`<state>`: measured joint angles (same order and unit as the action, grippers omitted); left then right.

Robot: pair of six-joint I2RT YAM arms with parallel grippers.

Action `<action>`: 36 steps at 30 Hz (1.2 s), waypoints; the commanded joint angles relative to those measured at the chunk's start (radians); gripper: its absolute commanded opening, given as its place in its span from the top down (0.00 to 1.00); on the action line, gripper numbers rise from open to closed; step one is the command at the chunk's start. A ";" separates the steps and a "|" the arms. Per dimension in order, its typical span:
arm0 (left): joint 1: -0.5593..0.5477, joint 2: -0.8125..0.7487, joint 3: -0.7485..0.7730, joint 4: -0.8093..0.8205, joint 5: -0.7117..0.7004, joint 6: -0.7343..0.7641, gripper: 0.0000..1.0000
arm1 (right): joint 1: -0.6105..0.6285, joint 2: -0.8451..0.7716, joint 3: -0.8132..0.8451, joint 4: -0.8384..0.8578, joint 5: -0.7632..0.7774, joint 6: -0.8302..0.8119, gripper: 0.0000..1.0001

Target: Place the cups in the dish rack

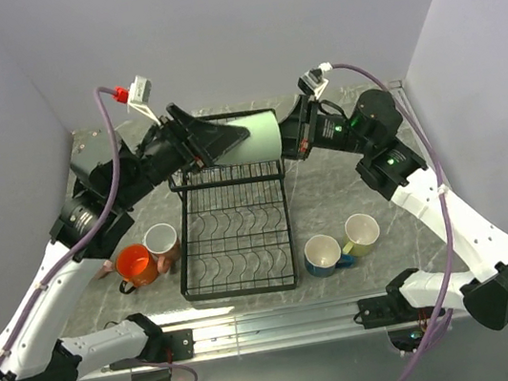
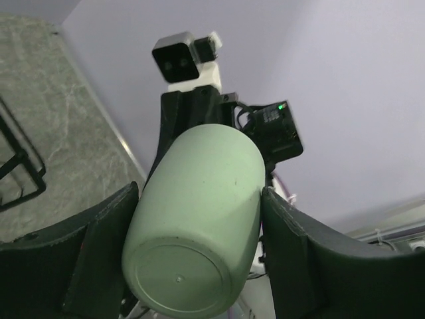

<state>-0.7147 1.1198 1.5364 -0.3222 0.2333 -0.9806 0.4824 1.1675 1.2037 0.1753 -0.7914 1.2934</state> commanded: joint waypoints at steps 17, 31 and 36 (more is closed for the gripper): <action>-0.075 -0.163 -0.260 -0.633 -0.392 0.125 1.00 | -0.142 -0.169 0.079 -0.864 0.264 -0.571 0.34; -0.247 0.096 -0.469 -0.525 -0.831 -0.144 1.00 | -0.143 -0.273 -0.041 -0.927 0.276 -0.611 0.36; -0.247 0.259 -0.404 -0.509 -0.854 -0.076 1.00 | -0.143 -0.289 -0.062 -0.938 0.287 -0.621 0.37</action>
<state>-0.9581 1.3270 1.0725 -0.8700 -0.5503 -1.0676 0.3431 0.8986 1.1454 -0.7589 -0.5182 0.6994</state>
